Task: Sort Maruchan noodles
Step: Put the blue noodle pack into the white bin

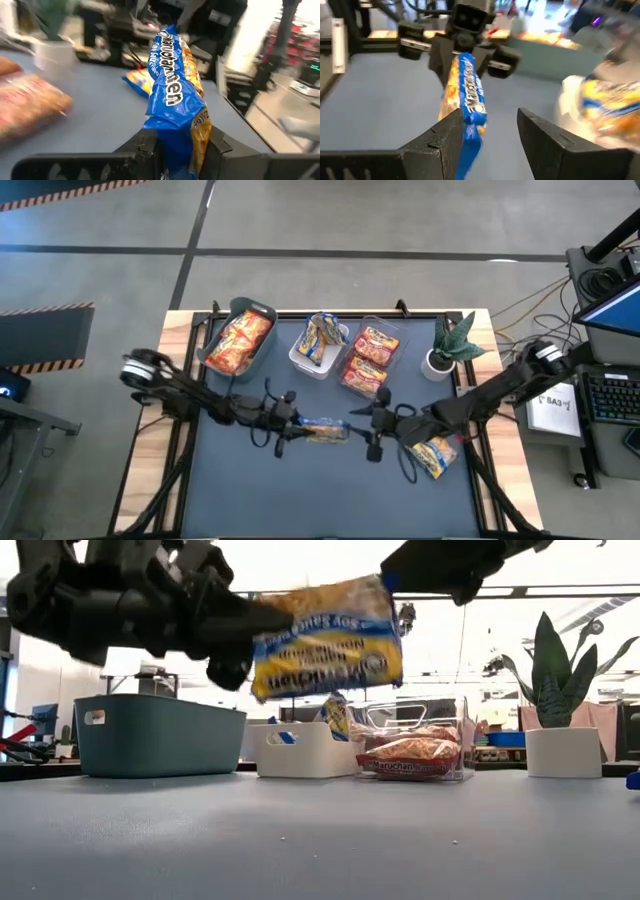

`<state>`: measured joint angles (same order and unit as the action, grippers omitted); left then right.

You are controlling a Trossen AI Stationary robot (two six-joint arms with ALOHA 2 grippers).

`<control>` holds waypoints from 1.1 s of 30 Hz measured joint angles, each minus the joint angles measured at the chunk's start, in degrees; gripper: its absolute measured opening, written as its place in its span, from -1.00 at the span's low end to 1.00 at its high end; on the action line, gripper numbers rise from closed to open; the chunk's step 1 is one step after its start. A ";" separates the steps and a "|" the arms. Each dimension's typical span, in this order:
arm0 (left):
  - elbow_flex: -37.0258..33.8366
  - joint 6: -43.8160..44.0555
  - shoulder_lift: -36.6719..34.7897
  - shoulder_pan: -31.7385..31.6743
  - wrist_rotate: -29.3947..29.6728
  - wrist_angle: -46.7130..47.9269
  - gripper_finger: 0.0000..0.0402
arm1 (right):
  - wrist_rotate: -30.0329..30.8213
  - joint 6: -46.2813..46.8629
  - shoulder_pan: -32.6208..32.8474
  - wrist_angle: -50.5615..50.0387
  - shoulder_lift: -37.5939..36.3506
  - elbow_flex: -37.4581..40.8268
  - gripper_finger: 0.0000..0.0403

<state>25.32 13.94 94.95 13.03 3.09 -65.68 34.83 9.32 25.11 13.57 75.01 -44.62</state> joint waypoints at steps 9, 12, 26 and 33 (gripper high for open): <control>2.75 -11.42 -16.96 -4.03 24.91 24.38 -0.68 | 4.38 -13.31 -4.76 -0.34 -7.28 1.81 -0.13; 5.48 -12.91 -19.63 -8.45 32.10 31.02 -0.70 | 4.10 -16.35 -8.12 0.59 -8.88 2.77 -0.13; 16.07 -5.91 -9.25 -26.44 25.75 34.22 -0.74 | -2.67 -17.65 -24.51 2.64 -15.50 7.08 -0.13; 19.07 -4.88 -2.59 -26.46 26.07 34.47 -0.74 | -6.93 -14.17 -27.42 2.94 -18.81 8.08 -0.13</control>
<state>44.39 9.06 92.36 -13.43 29.16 -31.21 27.90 -4.85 -2.31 16.51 56.19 -36.54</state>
